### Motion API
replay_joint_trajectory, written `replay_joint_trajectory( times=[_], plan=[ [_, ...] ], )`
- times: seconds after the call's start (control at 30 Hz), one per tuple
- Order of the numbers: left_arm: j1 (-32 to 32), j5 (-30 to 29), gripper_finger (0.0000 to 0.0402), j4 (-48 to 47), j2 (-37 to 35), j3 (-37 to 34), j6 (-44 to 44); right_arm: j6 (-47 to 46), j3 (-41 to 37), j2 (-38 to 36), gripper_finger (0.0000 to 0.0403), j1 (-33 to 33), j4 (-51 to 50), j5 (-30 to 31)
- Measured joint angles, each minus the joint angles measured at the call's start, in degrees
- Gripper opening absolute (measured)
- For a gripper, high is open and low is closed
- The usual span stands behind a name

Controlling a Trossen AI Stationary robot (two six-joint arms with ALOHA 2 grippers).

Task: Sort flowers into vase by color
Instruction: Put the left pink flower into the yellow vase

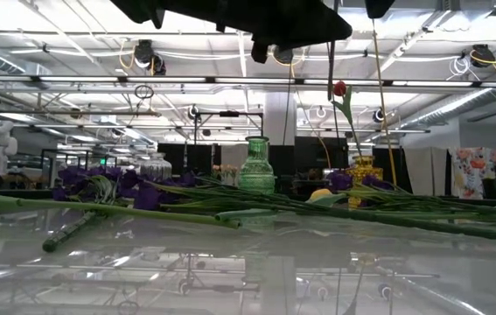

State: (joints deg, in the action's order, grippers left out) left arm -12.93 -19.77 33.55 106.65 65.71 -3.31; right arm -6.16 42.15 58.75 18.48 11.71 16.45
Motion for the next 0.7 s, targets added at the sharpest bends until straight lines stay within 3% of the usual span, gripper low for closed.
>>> replay_joint_trajectory(
  times=[0.17,0.37,0.53,0.7],
  plan=[
    [-0.24,-0.29,0.0054,-1.67,-0.23,0.00,1.54,0.38,0.00,-3.67,0.0012,0.00,-4.08,4.24],
    [-0.46,-4.26,0.0140,-11.44,-5.09,0.00,4.65,4.36,0.00,-11.50,0.0004,-1.53,-11.74,12.24],
    [-1.17,-9.66,0.0186,-20.39,-9.95,0.02,6.03,8.22,0.00,-18.20,0.0002,-7.10,-19.63,22.82],
    [-1.59,-9.66,0.0191,-22.85,-12.16,0.05,5.94,8.37,0.00,-23.81,0.0001,-15.21,-20.75,22.51]
  ],
)
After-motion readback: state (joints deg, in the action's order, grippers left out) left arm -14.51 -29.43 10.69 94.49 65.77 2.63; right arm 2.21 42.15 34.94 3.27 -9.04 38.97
